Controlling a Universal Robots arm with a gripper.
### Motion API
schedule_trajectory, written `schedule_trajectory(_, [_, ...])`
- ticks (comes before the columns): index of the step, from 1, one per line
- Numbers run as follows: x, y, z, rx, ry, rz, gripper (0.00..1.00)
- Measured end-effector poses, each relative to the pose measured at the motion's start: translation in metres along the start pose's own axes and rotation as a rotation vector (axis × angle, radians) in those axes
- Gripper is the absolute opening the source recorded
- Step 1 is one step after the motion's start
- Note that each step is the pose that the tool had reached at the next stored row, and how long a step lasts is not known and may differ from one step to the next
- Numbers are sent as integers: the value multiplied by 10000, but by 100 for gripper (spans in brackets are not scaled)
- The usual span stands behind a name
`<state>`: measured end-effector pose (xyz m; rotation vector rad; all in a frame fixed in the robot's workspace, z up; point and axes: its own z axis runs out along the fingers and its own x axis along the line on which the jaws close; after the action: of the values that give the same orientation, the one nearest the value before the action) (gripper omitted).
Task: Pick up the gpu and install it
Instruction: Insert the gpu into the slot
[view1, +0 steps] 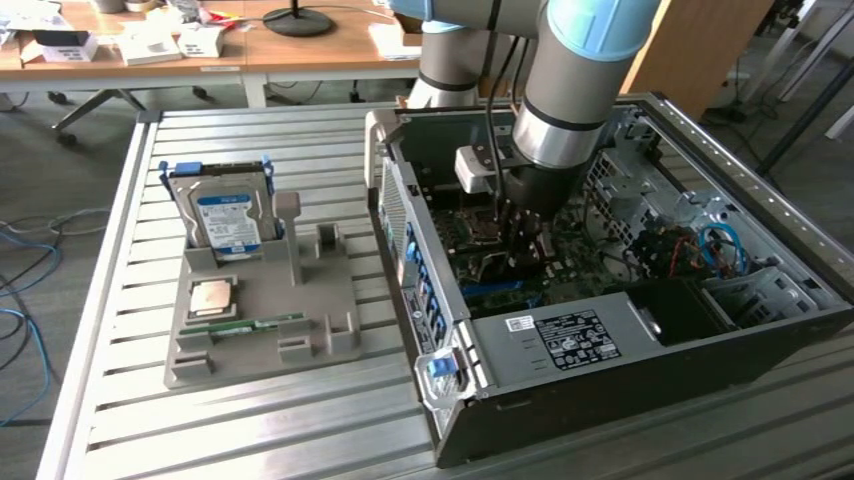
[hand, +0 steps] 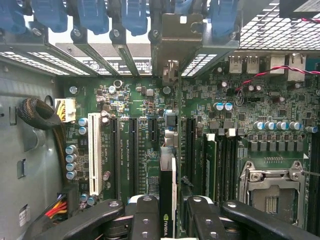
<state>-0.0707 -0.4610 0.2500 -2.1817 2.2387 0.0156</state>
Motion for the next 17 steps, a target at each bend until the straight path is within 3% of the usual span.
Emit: schedule_trajectory(17, [0, 0, 13, 0, 0, 1, 26])
